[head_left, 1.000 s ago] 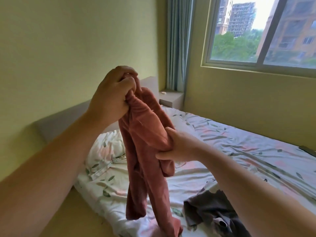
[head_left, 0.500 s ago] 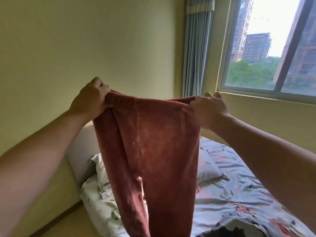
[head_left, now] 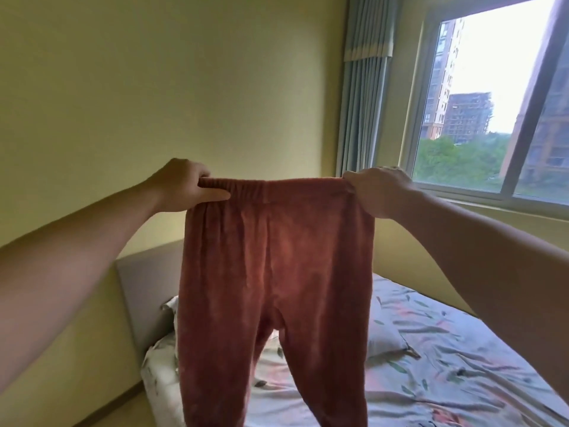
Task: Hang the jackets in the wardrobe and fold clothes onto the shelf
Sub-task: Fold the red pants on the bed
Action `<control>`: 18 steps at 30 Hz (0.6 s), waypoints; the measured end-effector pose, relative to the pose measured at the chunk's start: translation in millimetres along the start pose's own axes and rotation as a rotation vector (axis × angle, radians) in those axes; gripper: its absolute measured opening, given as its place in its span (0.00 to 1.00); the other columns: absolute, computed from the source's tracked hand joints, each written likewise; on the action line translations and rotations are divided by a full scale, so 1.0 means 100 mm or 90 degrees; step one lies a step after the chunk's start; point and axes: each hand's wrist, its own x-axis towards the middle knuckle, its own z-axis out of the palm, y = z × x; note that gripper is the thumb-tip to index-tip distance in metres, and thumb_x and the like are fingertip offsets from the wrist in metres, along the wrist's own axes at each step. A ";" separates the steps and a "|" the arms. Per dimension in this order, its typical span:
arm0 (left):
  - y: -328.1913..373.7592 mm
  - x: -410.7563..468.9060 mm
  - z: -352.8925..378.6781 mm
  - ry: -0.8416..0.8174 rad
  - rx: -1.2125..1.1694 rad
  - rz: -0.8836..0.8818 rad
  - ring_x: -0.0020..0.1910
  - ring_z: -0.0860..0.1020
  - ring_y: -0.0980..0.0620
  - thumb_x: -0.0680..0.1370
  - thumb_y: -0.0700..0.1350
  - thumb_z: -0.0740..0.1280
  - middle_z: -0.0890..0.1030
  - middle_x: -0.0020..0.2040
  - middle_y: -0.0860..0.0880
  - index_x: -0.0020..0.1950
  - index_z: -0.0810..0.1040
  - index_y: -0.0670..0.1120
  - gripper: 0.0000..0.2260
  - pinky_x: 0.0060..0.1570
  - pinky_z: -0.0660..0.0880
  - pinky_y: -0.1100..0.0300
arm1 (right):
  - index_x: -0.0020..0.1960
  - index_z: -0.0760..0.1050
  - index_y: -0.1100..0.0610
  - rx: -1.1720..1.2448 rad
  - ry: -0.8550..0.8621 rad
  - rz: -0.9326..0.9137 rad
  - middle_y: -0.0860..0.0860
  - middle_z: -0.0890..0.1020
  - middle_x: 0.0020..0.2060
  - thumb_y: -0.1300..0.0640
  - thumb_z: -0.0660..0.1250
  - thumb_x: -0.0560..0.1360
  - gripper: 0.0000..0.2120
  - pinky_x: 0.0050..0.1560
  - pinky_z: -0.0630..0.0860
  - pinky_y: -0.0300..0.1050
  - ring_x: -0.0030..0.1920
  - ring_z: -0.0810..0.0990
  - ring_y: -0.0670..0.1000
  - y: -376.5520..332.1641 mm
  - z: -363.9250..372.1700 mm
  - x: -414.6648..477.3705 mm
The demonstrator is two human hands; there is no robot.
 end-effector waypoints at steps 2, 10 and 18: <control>0.04 0.00 0.05 0.004 -0.192 -0.047 0.27 0.67 0.53 0.70 0.52 0.80 0.69 0.29 0.50 0.34 0.67 0.44 0.23 0.30 0.63 0.60 | 0.65 0.66 0.49 0.049 -0.017 0.004 0.53 0.80 0.45 0.59 0.59 0.81 0.13 0.37 0.65 0.43 0.41 0.76 0.55 -0.04 -0.03 -0.06; 0.20 0.13 0.13 -0.122 -0.418 -0.059 0.42 0.80 0.47 0.72 0.37 0.77 0.81 0.43 0.43 0.50 0.83 0.40 0.09 0.47 0.78 0.54 | 0.67 0.66 0.51 0.027 -0.004 0.011 0.50 0.77 0.41 0.62 0.65 0.79 0.19 0.34 0.64 0.40 0.42 0.75 0.54 0.00 -0.02 -0.07; 0.29 0.28 0.22 -0.044 -0.257 -0.091 0.43 0.82 0.52 0.71 0.37 0.78 0.86 0.43 0.51 0.47 0.86 0.50 0.10 0.43 0.75 0.61 | 0.52 0.73 0.51 0.098 -0.152 0.101 0.50 0.78 0.43 0.48 0.60 0.77 0.09 0.33 0.68 0.41 0.40 0.75 0.52 0.09 -0.02 -0.11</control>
